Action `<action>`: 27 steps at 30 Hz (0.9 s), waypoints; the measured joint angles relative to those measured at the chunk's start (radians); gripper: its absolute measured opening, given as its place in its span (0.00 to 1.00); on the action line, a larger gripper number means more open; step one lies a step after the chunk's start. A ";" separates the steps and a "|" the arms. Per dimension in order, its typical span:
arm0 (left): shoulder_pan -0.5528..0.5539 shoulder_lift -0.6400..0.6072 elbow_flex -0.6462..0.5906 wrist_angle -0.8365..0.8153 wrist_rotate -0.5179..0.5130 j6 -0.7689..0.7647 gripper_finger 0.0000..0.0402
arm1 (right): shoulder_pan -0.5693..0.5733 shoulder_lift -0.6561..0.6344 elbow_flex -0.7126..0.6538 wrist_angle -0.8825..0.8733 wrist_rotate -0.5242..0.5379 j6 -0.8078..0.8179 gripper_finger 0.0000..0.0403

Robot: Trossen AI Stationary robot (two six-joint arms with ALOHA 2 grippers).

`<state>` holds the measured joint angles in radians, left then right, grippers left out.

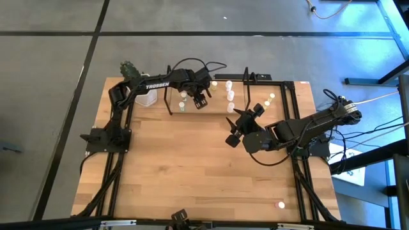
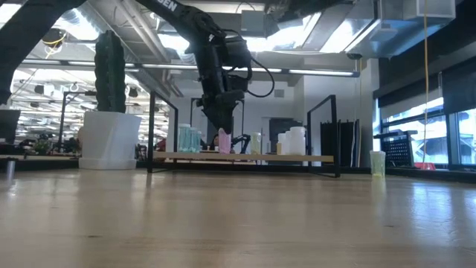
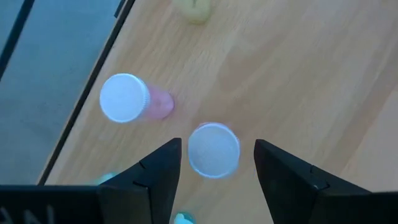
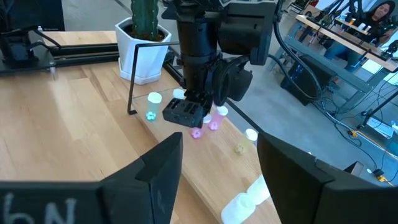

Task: Pick and place medicine bottles onto shelf by color
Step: Put the pink pill bottle on the shelf aligned with the other pink pill bottle

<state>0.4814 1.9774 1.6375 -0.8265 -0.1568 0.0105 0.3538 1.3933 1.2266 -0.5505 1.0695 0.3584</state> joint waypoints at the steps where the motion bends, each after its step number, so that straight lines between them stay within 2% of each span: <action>1: 0.000 0.000 0.000 0.000 -0.011 0.000 0.49 | 0.000 0.000 0.000 0.000 0.000 0.000 0.52; 15: -0.015 -0.096 0.000 -0.021 -0.061 0.001 0.49 | 0.000 0.000 0.000 0.000 0.000 0.000 0.52; 27: -0.102 -0.340 0.002 -0.061 -0.065 -0.063 0.49 | 0.000 0.000 0.000 0.006 0.000 0.000 0.52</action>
<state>0.3796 1.6370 1.6390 -0.8875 -0.2222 -0.0528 0.3535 1.3933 1.2263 -0.5445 1.0691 0.3584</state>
